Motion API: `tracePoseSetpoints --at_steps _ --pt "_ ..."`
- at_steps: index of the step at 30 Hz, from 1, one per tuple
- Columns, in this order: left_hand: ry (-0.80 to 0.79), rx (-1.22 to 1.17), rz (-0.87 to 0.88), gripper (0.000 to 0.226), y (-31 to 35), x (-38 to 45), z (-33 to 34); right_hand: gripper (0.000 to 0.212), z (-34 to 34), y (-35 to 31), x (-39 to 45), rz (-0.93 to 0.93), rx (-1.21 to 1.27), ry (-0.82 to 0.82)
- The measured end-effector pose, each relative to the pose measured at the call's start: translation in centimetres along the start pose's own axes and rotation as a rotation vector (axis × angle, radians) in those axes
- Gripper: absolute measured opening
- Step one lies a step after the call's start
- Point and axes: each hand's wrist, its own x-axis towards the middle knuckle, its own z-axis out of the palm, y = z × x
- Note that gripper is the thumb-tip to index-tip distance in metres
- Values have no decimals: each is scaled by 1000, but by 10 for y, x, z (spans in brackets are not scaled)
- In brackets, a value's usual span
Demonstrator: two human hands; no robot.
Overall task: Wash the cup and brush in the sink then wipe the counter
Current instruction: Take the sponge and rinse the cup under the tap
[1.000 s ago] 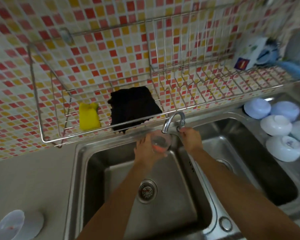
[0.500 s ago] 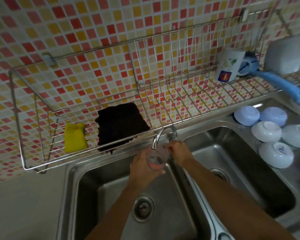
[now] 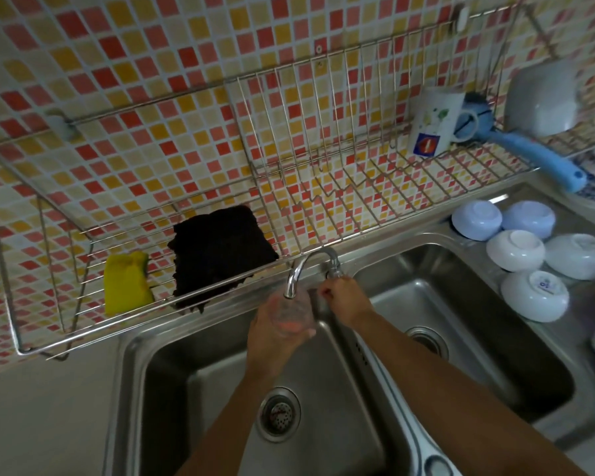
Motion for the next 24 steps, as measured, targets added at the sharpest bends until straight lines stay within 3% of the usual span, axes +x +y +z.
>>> tracePoseSetpoints --at_steps 4,15,21,24 --pt "-82 48 9 68 -4 -10 3 21 1 1 0 -4 -3 -15" --pt "-1 44 -25 57 -3 0 13 23 -1 -3 -2 -2 4 21" --pt "-15 38 -48 81 -8 1 3 21 -3 -5 -6 -72 11 55" --pt "-62 47 -30 83 -14 3 2 34 -6 0 -13 -78 45 182"
